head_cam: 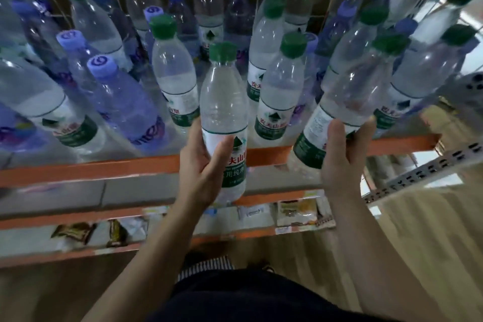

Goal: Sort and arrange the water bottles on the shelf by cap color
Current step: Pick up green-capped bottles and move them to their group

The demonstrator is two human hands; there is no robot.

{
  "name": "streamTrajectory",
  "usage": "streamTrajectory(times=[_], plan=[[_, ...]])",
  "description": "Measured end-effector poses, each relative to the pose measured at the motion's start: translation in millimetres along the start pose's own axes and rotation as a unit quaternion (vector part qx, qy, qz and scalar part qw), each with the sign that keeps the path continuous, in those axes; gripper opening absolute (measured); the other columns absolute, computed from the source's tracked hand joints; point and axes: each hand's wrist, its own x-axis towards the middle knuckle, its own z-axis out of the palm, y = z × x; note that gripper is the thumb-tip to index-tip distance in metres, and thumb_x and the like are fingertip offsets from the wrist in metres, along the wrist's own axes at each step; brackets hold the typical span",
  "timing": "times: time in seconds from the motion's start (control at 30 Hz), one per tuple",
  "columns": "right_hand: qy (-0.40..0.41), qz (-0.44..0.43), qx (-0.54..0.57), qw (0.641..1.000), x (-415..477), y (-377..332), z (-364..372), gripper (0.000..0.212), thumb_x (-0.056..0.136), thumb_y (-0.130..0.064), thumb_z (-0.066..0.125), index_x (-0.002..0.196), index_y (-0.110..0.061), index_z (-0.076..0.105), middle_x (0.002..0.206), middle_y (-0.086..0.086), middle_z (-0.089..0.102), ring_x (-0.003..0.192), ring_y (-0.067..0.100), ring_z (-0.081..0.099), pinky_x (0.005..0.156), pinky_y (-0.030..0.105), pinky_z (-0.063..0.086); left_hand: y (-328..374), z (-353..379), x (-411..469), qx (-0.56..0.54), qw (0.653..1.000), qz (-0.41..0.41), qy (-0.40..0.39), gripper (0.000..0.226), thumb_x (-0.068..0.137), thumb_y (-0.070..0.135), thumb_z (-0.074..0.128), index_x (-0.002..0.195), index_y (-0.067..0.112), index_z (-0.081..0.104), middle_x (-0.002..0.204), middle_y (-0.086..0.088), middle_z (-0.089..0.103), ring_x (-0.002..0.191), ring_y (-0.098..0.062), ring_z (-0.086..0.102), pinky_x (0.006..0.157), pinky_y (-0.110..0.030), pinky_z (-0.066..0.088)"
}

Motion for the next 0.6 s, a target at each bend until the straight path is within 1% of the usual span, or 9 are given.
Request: streamTrajectory(times=[0.03, 0.1, 0.13, 0.17, 0.3, 0.4, 0.53, 0.57, 0.6], plan=[[-0.006, -0.009, -0.015, 1.000, 9, 3, -5, 0.057, 0.097, -0.041, 0.053, 0.142, -0.013, 0.031, 0.137, -0.013, 0.051, 0.128, 0.010, 0.050, 0.103, 0.026, 0.043, 2, 4, -1, 0.001, 1.000, -0.003, 0.007, 0.047, 0.087, 0.060, 0.057, 0.122, 0.028, 0.053, 0.108, 0.014, 0.067, 0.101, -0.016, 0.066, 0.082, -0.042, 0.055], [-0.013, -0.041, -0.059, 0.997, 26, 11, -11, 0.044, 0.099, -0.034, 0.053, 0.136, -0.023, 0.034, 0.132, -0.016, 0.050, 0.123, 0.004, 0.051, 0.101, 0.019, 0.040, 5, 9, -4, 0.010, 1.000, -0.012, 0.019, 0.039, 0.088, 0.053, 0.056, 0.120, 0.031, 0.050, 0.106, 0.019, 0.065, 0.100, -0.012, 0.065, 0.082, -0.036, 0.054], [-0.020, -0.053, -0.074, 0.996, 33, 15, -14, 0.039, 0.099, -0.030, 0.054, 0.133, -0.024, 0.035, 0.129, -0.012, 0.051, 0.120, 0.006, 0.052, 0.100, 0.019, 0.041, 6, 11, -5, 0.013, 0.999, -0.018, 0.024, 0.040, 0.088, 0.051, 0.055, 0.121, 0.030, 0.050, 0.105, 0.021, 0.064, 0.101, -0.010, 0.064, 0.083, -0.034, 0.054], [-0.027, -0.056, -0.082, 0.995, 38, 20, -15, 0.039, 0.099, -0.029, 0.055, 0.132, -0.022, 0.035, 0.127, -0.006, 0.052, 0.118, 0.009, 0.053, 0.099, 0.023, 0.042, 6, 12, -6, 0.018, 0.999, -0.021, 0.029, 0.043, 0.088, 0.051, 0.055, 0.123, 0.028, 0.049, 0.106, 0.022, 0.063, 0.103, -0.010, 0.064, 0.084, -0.031, 0.054], [-0.048, -0.053, -0.126, 0.989, 50, 34, -16, 0.053, 0.095, -0.030, 0.057, 0.131, 0.003, 0.035, 0.121, 0.017, 0.051, 0.113, 0.029, 0.053, 0.097, 0.048, 0.045, 6, 16, -8, 0.031, 0.998, -0.022, 0.044, 0.054, 0.087, 0.050, 0.055, 0.129, 0.019, 0.045, 0.107, 0.024, 0.063, 0.105, -0.006, 0.063, 0.083, -0.021, 0.053], [-0.069, -0.054, -0.154, 0.984, 56, 36, -13, 0.065, 0.093, -0.037, 0.058, 0.135, 0.005, 0.033, 0.122, 0.021, 0.050, 0.110, 0.035, 0.052, 0.095, 0.044, 0.047, 6, 20, -4, 0.045, 0.998, -0.022, 0.047, 0.056, 0.087, 0.050, 0.054, 0.130, 0.017, 0.042, 0.104, 0.030, 0.060, 0.104, -0.004, 0.062, 0.085, -0.024, 0.052], [-0.086, -0.052, -0.198, 0.975, 63, 43, -15, 0.075, 0.091, -0.043, 0.059, 0.141, 0.004, 0.029, 0.131, 0.020, 0.047, 0.120, 0.038, 0.048, 0.098, 0.054, 0.042, 5, 24, 3, 0.062, 0.996, -0.028, 0.058, 0.048, 0.087, 0.050, 0.053, 0.126, 0.027, 0.041, 0.105, 0.034, 0.059, 0.105, 0.000, 0.061, 0.089, -0.037, 0.052], [-0.084, -0.047, -0.197, 0.976, 63, 45, -16, 0.074, 0.090, -0.042, 0.060, 0.140, 0.004, 0.029, 0.131, 0.020, 0.047, 0.120, 0.037, 0.048, 0.098, 0.051, 0.043, 5, 24, 4, 0.062, 0.996, -0.029, 0.056, 0.044, 0.087, 0.050, 0.053, 0.125, 0.031, 0.041, 0.106, 0.034, 0.059, 0.106, -0.001, 0.061, 0.090, -0.039, 0.052], [-0.081, -0.045, -0.195, 0.976, 63, 46, -18, 0.073, 0.090, -0.042, 0.060, 0.139, 0.004, 0.031, 0.129, 0.020, 0.048, 0.117, 0.035, 0.049, 0.097, 0.044, 0.045, 5, 24, 6, 0.064, 0.996, -0.031, 0.055, 0.041, 0.087, 0.050, 0.053, 0.123, 0.035, 0.041, 0.106, 0.033, 0.060, 0.106, -0.001, 0.061, 0.091, -0.040, 0.052]])
